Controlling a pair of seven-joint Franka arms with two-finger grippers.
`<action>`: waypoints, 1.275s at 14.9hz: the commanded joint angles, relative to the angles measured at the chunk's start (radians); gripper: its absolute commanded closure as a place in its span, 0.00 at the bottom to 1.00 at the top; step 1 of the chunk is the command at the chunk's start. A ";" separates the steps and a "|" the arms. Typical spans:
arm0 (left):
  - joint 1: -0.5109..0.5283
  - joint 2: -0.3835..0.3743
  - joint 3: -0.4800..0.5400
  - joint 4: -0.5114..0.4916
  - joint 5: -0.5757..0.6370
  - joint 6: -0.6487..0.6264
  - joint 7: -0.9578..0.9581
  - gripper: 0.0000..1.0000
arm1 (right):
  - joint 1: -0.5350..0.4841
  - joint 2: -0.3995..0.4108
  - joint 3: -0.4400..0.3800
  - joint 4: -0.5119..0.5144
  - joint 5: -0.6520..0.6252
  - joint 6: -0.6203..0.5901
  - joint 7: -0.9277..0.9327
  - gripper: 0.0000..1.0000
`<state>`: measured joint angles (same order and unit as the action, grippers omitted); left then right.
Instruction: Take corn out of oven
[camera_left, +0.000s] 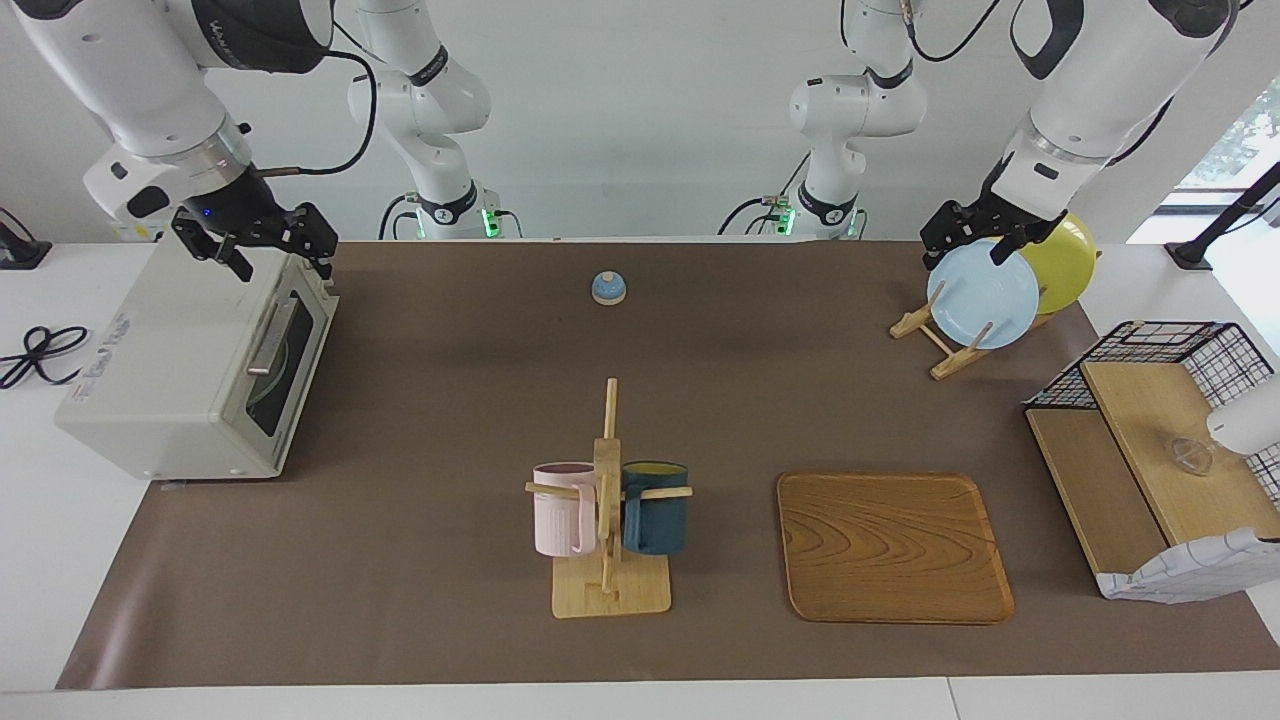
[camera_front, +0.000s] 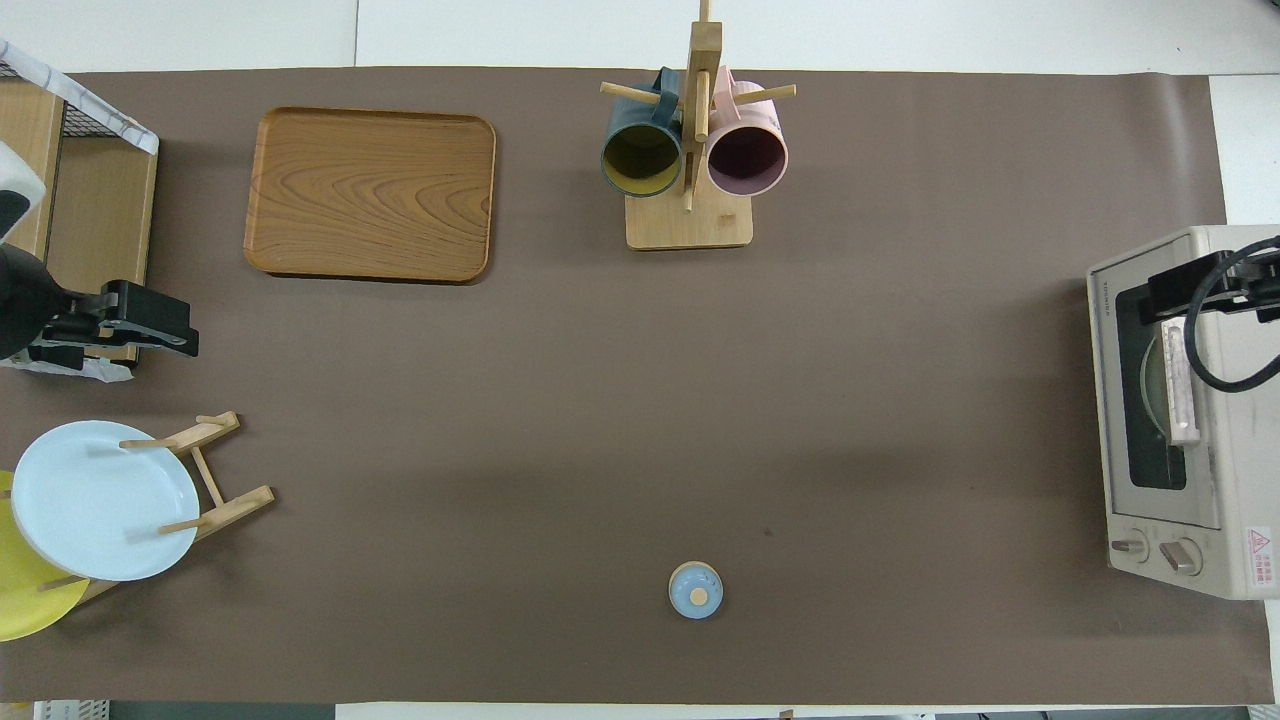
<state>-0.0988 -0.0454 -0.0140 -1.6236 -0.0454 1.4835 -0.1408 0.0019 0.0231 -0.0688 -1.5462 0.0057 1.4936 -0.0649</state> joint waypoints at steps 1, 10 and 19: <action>-0.002 -0.013 0.003 -0.001 0.012 -0.014 -0.002 0.00 | -0.010 -0.005 0.009 0.000 -0.007 0.005 0.024 0.00; -0.002 -0.013 0.003 -0.001 0.012 -0.014 -0.002 0.00 | -0.017 -0.054 0.007 -0.109 -0.007 0.031 0.013 0.00; -0.002 -0.013 0.003 -0.001 0.012 -0.014 -0.002 0.00 | -0.049 -0.103 -0.002 -0.256 -0.026 0.230 -0.029 1.00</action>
<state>-0.0988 -0.0454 -0.0140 -1.6236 -0.0454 1.4835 -0.1408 -0.0177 -0.0245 -0.0747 -1.6972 -0.0038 1.6478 -0.0735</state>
